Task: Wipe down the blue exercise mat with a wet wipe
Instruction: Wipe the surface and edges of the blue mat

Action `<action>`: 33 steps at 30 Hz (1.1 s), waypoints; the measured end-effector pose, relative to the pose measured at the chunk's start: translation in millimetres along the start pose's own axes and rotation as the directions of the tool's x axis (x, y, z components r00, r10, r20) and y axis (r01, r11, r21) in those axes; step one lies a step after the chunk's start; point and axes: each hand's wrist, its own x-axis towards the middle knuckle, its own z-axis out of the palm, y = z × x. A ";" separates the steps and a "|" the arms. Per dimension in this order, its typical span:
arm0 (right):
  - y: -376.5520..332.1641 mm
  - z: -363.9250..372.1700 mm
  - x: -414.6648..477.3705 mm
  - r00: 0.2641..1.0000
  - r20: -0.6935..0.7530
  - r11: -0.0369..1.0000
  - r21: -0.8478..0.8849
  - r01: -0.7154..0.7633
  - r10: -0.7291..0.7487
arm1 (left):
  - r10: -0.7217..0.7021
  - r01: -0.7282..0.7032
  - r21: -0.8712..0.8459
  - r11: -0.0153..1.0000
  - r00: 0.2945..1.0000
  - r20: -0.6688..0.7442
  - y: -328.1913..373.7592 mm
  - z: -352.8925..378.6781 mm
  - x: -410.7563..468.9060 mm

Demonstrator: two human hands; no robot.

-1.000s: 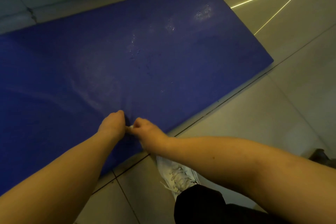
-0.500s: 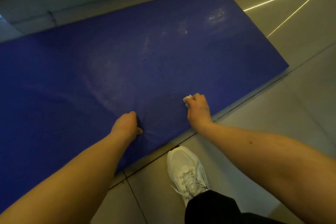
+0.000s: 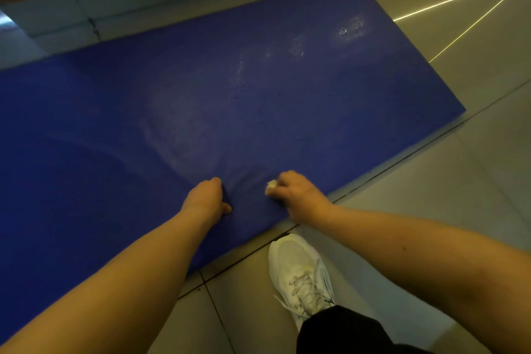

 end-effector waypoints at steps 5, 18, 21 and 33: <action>33.0 -20.9 -22.0 0.839 -0.116 0.846 0.026 -0.532 0.531 | 0.019 -0.019 -0.009 1.000 1.000 0.005 -0.9 -1.2 -0.5; -52.9 27.0 12.8 0.978 0.104 0.980 0.106 0.171 -0.182 | 0.010 -0.010 0.006 1.000 1.000 -0.009 -2.1 1.1 2.2; 5.6 6.4 19.7 0.993 -0.108 0.999 0.009 -0.046 0.047 | 0.028 -0.028 -0.043 0.999 1.000 0.009 -4.8 0.2 3.0; -94.2 52.8 58.6 0.991 -0.070 0.972 0.218 -0.092 0.110 | -0.026 0.027 0.000 1.000 0.987 -0.161 -29.0 -11.1 -10.1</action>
